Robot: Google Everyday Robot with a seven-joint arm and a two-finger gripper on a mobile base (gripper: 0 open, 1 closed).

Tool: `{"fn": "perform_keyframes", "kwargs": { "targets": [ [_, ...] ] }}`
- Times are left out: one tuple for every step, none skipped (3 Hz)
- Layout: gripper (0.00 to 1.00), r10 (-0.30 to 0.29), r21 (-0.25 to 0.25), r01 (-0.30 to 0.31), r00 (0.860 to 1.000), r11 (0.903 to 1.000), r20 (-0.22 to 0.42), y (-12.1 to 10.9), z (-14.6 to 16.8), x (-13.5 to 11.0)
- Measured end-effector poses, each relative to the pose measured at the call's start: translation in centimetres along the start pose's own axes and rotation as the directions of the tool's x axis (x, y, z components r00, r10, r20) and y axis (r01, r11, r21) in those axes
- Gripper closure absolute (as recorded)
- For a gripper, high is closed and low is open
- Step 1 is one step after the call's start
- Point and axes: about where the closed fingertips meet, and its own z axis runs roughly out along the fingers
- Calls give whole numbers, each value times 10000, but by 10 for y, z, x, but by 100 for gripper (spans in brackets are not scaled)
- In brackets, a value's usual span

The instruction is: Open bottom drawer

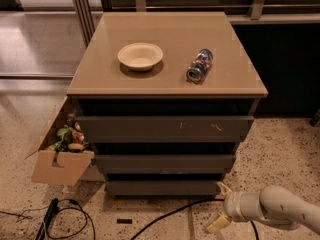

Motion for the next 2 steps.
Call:
{"fn": "perform_keyframes", "kwargs": {
  "targets": [
    [0,182,257,-175,9995,9995,-255,-13,34,26],
    [0,-266,-82,266,9996,9996,21,-8,93,4]
  ]
}}
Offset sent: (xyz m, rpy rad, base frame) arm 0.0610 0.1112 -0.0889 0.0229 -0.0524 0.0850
